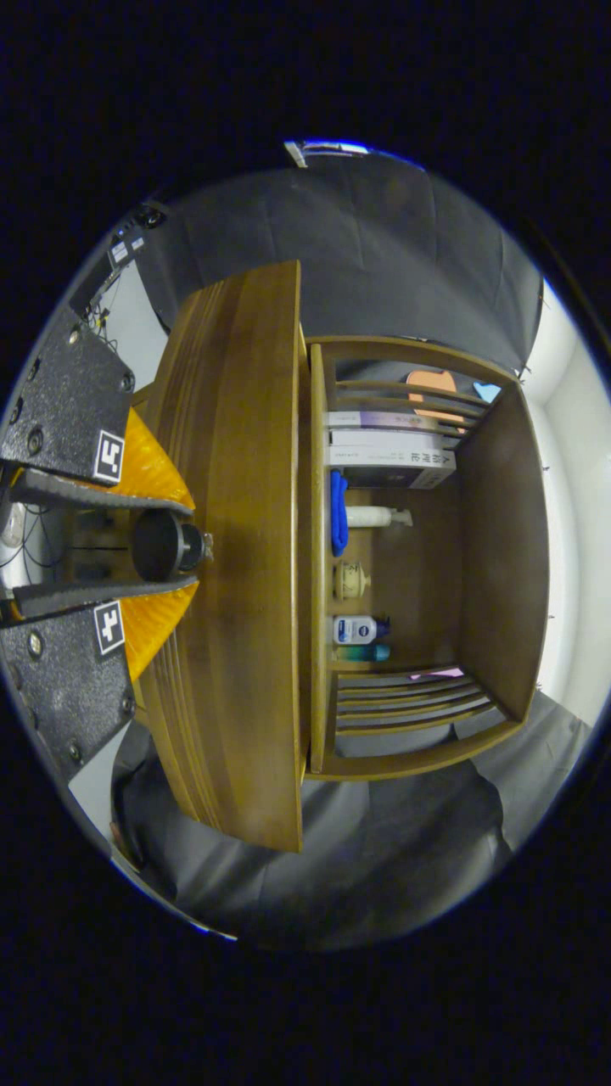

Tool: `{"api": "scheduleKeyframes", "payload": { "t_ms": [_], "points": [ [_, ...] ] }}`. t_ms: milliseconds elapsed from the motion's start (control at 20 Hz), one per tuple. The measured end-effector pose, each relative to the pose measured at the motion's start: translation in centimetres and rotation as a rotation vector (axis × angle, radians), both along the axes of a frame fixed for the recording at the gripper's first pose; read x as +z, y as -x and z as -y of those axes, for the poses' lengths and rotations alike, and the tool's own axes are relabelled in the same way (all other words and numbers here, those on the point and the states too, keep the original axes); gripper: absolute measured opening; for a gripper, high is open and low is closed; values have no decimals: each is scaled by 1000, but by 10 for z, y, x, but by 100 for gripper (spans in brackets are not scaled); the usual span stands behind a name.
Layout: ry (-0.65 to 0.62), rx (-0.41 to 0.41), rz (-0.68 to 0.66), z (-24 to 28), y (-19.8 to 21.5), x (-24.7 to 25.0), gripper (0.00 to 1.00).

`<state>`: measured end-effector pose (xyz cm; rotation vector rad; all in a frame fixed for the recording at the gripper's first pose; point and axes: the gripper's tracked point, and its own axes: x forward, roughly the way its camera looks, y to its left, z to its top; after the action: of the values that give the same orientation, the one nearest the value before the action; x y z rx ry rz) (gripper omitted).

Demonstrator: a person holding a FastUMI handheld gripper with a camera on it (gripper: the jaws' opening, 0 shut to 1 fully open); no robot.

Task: Pull open the drawer, take out the items inside it, and place them on the countertop above the cabinet.

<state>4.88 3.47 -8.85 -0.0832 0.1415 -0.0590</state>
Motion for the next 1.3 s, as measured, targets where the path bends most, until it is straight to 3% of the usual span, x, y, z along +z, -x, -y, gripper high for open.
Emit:
{"api": "scheduleKeyframes", "payload": {
  "t_ms": [550, 1050, 1100, 1250, 1300],
  "points": [
    [-11, 18, -12, -1, 43, -11, 37],
    [25, 32, -4, -1, 46, -11, 41],
    [39, 36, 8, -1, 47, -6, 47],
    [81, 22, 72, 10, 50, 16, 96],
    [78, 16, 93, 13, 52, 22, 97]
  ]
}}
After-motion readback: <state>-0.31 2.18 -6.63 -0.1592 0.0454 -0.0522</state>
